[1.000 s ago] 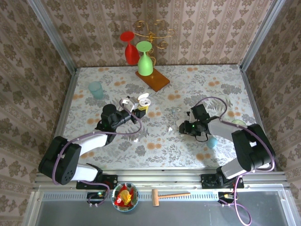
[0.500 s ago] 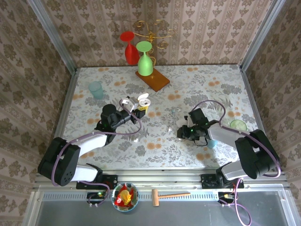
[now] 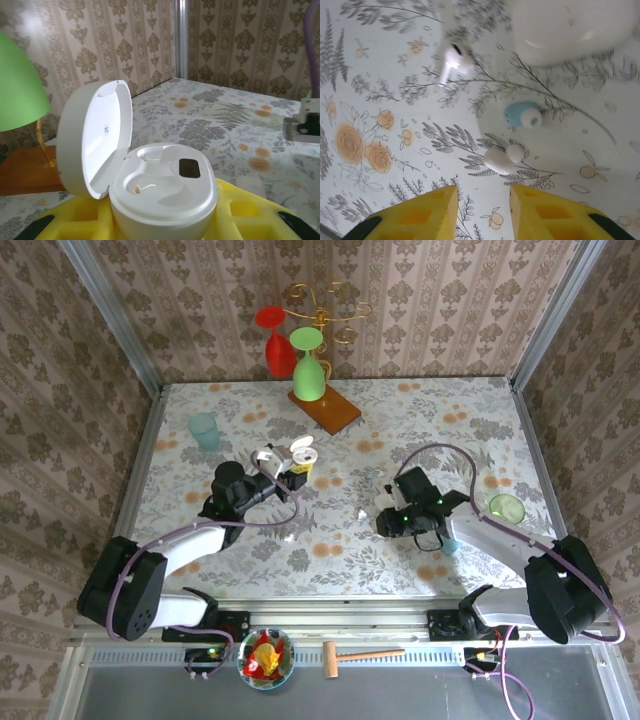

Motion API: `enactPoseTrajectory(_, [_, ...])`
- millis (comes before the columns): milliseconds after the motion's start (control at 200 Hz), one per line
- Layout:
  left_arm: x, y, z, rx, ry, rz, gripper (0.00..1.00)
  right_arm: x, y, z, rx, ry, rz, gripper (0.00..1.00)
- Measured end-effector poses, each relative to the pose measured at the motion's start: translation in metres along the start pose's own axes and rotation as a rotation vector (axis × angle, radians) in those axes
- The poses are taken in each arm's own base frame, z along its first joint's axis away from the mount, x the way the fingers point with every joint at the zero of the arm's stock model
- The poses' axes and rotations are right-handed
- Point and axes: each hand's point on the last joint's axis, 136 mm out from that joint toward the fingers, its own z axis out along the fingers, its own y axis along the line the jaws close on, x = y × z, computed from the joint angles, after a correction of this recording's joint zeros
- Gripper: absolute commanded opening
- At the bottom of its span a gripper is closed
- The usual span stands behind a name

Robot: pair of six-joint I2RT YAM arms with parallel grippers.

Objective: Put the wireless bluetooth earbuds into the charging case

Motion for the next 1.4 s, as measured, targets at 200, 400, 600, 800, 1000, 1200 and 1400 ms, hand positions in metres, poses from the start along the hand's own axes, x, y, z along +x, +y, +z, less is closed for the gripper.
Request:
enactPoseTrajectory(200, [-0.001, 0.026, -0.019, -0.110, -0.005, 0.004, 0.04, -0.018, 0.019, -0.011, 0.143, 0.001, -0.346, 0.32])
enactPoseTrajectory(400, [-0.013, 0.029, -0.030, -0.148, -0.029, 0.018, 0.04, -0.001, 0.022, 0.013, 0.297, 0.150, -0.623, 0.31])
enactPoseTrajectory(600, [-0.012, 0.030, -0.032, -0.156, -0.021, 0.014, 0.04, 0.010, 0.011, 0.034, 0.419, 0.272, -0.725, 0.31])
enactPoseTrajectory(800, [-0.010, 0.029, -0.032, -0.155, -0.013, 0.009, 0.04, 0.012, -0.002, 0.038, 0.499, 0.320, -0.750, 0.31])
enactPoseTrajectory(1000, [-0.010, 0.030, -0.032, -0.155, -0.012, 0.009, 0.04, 0.008, -0.002, 0.040, 0.516, 0.320, -0.754, 0.29])
enactPoseTrajectory(1200, [-0.010, 0.029, -0.032, -0.155, -0.012, 0.009, 0.04, 0.011, -0.005, 0.045, 0.522, 0.342, -0.758, 0.28])
enactPoseTrajectory(1400, [-0.010, 0.030, -0.032, -0.155, -0.012, 0.009, 0.04, 0.015, -0.008, 0.049, 0.527, 0.369, -0.777, 0.27])
